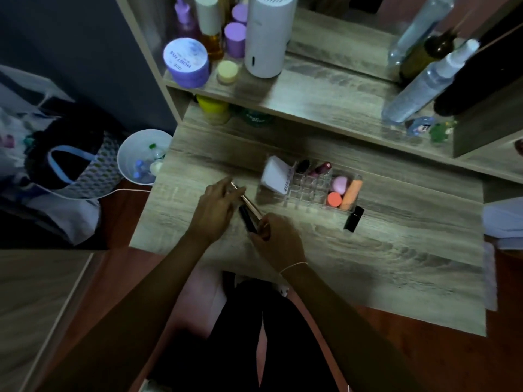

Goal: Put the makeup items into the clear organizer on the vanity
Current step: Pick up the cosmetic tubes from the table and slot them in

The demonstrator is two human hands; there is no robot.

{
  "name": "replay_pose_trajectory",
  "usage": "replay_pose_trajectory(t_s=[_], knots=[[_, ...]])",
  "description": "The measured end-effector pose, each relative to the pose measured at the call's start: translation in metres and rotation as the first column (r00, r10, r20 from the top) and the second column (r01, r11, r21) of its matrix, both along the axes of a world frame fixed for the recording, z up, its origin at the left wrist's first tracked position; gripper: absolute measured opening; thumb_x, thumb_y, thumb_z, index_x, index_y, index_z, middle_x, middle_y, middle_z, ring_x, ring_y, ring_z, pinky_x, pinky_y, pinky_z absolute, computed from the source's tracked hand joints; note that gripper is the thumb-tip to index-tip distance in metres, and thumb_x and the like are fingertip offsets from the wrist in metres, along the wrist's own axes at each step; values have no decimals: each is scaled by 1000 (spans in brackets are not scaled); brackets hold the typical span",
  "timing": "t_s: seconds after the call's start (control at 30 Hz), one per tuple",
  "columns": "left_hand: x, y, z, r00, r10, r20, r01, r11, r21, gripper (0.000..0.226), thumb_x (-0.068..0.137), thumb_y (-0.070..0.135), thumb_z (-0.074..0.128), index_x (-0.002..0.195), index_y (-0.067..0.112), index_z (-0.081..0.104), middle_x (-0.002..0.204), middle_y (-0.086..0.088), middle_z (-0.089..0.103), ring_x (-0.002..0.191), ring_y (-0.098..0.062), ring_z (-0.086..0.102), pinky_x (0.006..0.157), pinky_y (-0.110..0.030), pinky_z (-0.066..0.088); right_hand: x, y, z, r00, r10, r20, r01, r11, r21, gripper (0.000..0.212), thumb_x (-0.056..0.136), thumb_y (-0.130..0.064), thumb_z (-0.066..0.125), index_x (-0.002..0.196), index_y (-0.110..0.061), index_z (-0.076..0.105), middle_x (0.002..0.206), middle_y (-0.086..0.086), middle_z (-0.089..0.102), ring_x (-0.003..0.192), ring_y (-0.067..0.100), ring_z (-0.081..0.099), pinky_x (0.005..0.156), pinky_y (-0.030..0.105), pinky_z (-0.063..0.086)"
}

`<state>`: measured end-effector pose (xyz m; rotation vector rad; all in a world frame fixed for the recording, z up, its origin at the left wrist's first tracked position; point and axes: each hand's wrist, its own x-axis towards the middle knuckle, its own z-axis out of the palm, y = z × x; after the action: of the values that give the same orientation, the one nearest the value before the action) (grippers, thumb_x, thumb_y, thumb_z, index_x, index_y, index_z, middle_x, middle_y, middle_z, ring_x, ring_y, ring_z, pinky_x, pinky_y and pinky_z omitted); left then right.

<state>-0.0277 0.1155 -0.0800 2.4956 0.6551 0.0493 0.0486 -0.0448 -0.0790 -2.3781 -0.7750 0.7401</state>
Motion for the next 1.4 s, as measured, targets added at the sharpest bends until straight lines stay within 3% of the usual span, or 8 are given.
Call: replay_pose_trajectory(t_s=[0.13,0.33,0.57,0.77,0.97,1.13,1.3,1.4], knots=[[-5,-5,1,1000,31,1,-31,999,26,32,88,6,59,120,9,63,134,-26,50,115,-44,47,95,-51,45,-8,-3,-3,999,34,38,-33,999,-30,28,75,-32,70,92,-16,56,100,9,60,91,32,59,76,46,51],[-15,-9,1,998,63,1,-63,998,0,24,84,8,64,109,6,65,110,-24,56,98,-40,53,81,-46,49,5,-26,-1,1000,14,26,-12,999,-47,17,74,-21,71,85,-14,60,109,14,64,110,30,57,85,34,44],[-16,-9,4,996,71,-47,-70,997,36,23,85,24,64,103,9,62,97,-17,60,87,-36,54,72,-43,44,28,-54,9,996,-86,-20,86,996,-27,23,70,-16,73,73,-24,53,82,-3,60,82,25,60,64,24,32],[-22,-24,2,992,128,7,-126,982,-139,25,89,26,55,105,9,62,95,-12,61,91,-31,51,79,-36,38,46,-69,21,961,-239,-137,252,964,84,19,77,-9,70,79,-21,56,76,-4,61,73,18,61,62,15,41],[12,-49,31,974,127,187,-57,938,-343,22,90,26,61,109,15,61,97,3,59,86,-15,55,76,-30,46,69,-62,42,792,-430,-433,561,794,237,14,84,-6,68,94,-15,64,82,6,64,75,14,59,74,32,50],[72,-54,48,968,134,211,-41,917,-396,16,89,23,63,103,17,59,97,2,63,84,-10,61,67,-12,44,88,-52,53,786,-454,-419,593,746,303,21,83,-8,70,102,-12,64,90,6,67,81,11,62,73,18,53],[105,-52,47,965,79,252,7,946,-323,21,90,22,62,106,9,59,103,-13,63,98,-26,60,82,-41,53,101,-37,49,809,-514,-286,585,754,300,22,80,-13,74,99,-5,64,100,12,70,93,22,66,85,36,55],[111,-52,43,959,86,268,-3,956,-294,19,89,19,63,104,8,60,101,-12,64,96,-29,59,78,-36,50,102,-29,46,808,-551,-210,589,734,338,18,79,-10,74,93,-3,63,90,10,70,85,20,67,81,32,56]])
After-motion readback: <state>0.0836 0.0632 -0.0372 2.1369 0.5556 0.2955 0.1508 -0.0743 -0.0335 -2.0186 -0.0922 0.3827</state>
